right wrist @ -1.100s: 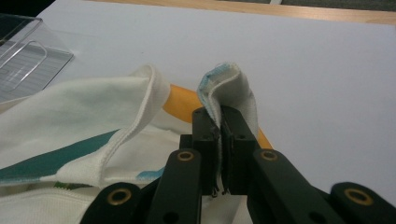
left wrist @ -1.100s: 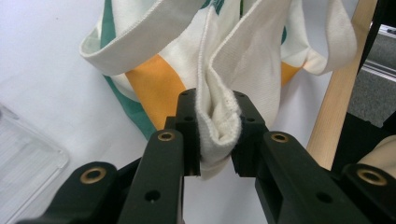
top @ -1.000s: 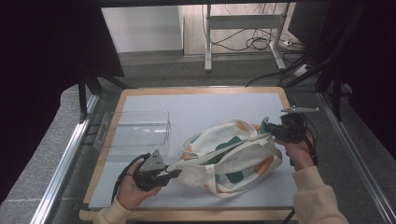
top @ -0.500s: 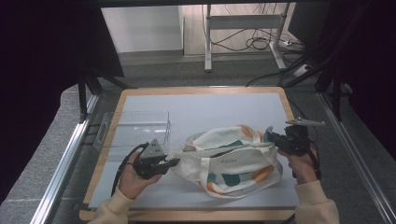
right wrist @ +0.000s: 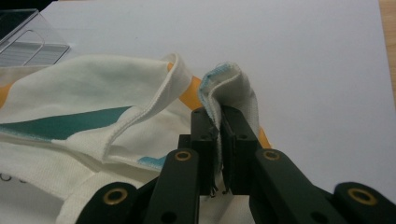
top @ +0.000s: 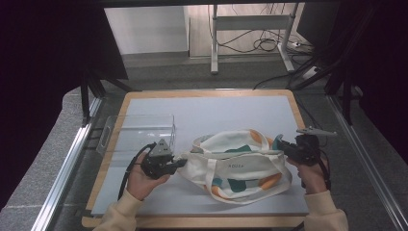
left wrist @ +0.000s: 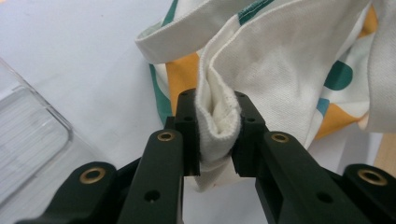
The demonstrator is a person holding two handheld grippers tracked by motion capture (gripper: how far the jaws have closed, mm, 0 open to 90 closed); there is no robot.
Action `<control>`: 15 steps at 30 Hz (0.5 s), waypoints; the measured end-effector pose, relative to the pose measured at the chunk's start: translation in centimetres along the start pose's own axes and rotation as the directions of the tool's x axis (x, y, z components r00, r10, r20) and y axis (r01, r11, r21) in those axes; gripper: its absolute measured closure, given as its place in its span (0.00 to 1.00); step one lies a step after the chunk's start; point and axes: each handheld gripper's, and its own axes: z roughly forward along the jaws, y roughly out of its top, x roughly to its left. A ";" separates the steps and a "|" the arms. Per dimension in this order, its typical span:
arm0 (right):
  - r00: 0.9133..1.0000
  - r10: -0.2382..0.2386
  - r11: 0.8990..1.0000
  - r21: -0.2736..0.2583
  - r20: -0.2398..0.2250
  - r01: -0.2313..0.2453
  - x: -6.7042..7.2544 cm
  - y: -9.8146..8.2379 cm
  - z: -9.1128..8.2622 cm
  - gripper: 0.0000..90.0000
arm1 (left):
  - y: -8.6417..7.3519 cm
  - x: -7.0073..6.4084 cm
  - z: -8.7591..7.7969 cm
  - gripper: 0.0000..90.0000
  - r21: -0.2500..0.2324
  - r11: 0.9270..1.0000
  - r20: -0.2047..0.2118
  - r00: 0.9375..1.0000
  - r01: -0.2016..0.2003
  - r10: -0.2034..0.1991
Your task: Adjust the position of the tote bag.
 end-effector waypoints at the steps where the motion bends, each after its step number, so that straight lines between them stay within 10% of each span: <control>1: 1.000 -0.001 1.000 0.000 0.001 0.001 0.0 0.0 -0.1 0.92 | 0.0 0.0 0.1 0.85 -0.001 1.000 -0.002 1.000 0.000 0.000; 10: 1.000 0.011 1.000 -0.017 -0.011 -0.012 -0.2 -0.3 -0.3 0.88 | -0.5 0.1 0.2 0.83 -0.007 1.000 0.021 1.000 0.007 -0.007; 15: 1.000 0.017 0.997 -0.073 -0.020 -0.019 -0.4 0.1 -1.0 0.66 | -0.4 0.0 -0.6 0.68 -0.056 0.998 0.048 0.999 0.000 0.002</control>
